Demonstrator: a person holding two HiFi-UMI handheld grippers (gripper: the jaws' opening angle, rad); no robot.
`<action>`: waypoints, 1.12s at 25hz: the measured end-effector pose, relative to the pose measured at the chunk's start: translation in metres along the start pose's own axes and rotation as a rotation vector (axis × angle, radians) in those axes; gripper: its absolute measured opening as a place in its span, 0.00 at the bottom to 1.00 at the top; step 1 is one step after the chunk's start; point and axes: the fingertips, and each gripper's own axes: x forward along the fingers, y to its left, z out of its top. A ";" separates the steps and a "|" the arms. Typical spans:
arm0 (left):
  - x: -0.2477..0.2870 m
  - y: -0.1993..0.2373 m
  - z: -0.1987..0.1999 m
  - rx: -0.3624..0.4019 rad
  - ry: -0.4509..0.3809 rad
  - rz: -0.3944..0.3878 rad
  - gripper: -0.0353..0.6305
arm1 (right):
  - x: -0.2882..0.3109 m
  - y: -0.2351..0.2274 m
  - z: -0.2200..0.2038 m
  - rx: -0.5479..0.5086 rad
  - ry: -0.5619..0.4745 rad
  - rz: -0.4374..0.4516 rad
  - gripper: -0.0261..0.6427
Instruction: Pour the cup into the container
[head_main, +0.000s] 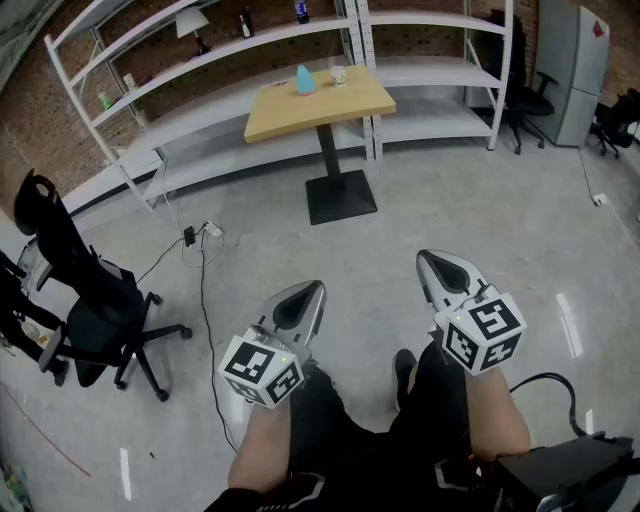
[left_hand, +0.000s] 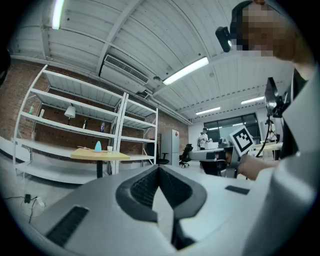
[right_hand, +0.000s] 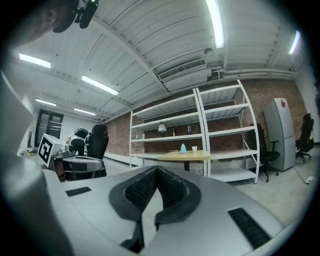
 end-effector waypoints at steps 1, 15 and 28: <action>-0.001 -0.001 0.000 0.003 0.000 0.000 0.06 | -0.002 0.002 0.000 -0.004 0.001 -0.001 0.04; -0.007 -0.003 0.001 -0.008 0.005 0.002 0.06 | -0.010 0.010 0.007 -0.027 -0.005 -0.010 0.04; 0.011 0.011 -0.018 -0.057 0.019 -0.027 0.06 | -0.001 -0.002 -0.009 0.005 0.018 -0.036 0.04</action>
